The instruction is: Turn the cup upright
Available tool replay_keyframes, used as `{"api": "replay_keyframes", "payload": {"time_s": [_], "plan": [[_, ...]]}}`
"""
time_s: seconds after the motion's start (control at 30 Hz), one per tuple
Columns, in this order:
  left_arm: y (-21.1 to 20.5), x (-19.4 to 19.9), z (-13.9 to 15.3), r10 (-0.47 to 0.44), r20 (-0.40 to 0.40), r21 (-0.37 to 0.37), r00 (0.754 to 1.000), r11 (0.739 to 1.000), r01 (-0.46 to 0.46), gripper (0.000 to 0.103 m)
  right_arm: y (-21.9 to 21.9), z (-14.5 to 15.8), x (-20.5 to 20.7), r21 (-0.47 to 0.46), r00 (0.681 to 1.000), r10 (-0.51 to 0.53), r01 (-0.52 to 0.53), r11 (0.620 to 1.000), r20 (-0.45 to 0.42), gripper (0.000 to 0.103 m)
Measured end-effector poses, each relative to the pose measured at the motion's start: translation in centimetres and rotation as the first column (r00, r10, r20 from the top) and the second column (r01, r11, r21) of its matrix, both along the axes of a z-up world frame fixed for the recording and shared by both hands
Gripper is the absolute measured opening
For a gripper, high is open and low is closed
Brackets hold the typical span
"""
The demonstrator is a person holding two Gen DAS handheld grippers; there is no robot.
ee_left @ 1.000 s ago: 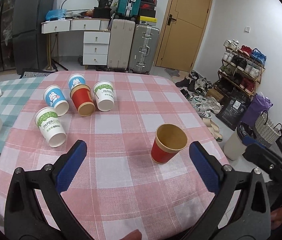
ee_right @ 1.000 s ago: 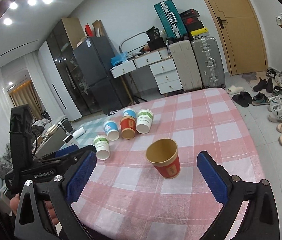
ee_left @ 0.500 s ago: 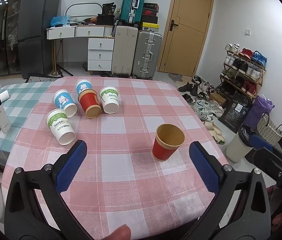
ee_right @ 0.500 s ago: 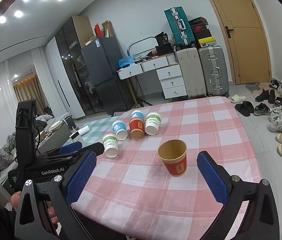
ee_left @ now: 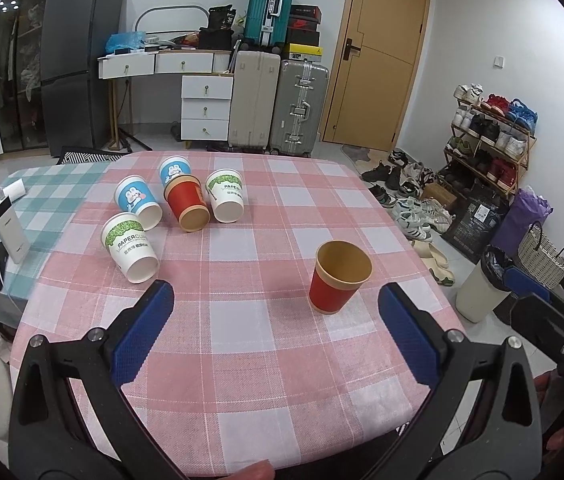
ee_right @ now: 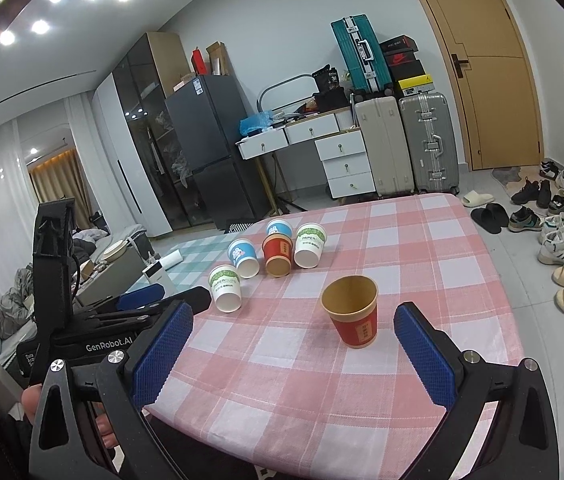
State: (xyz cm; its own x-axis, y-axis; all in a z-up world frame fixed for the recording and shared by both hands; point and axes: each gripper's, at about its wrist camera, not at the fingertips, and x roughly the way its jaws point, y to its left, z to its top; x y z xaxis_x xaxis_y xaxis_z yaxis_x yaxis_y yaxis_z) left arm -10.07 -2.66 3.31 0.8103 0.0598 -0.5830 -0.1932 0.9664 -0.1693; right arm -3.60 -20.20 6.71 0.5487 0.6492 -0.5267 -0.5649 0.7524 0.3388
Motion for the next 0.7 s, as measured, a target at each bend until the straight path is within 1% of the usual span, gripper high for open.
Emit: {"api": "replay_keyframes", "payload": {"time_s": [0.27, 0.4, 0.53, 0.7], "plan": [[-0.12, -0.40, 0.00, -0.002, -0.004, 0.005, 1.000, 1.000, 0.003, 0.102, -0.14, -0.01, -0.26, 0.003, 1.000, -0.001, 0.001, 1.000, 0.001, 0.103], [-0.14, -0.51, 0.35, -0.001, 0.016, 0.016, 1.000, 1.000, 0.001, 0.102, -0.42, -0.04, -0.39, 0.002, 1.000, -0.005, 0.005, 1.000, -0.004, 0.103], [-0.25, -0.42, 0.46, -0.003, 0.015, 0.022, 1.000, 1.000, 0.003, 0.102, -0.42, -0.06, -0.37, 0.002, 1.000, -0.003, 0.003, 1.000, -0.003, 0.103], [-0.30, -0.54, 0.55, -0.007, 0.014, 0.016, 1.000, 1.000, 0.006, 0.102, -0.61, -0.29, -0.04, 0.015, 1.000, 0.001, -0.001, 1.000, -0.028, 0.103]]}}
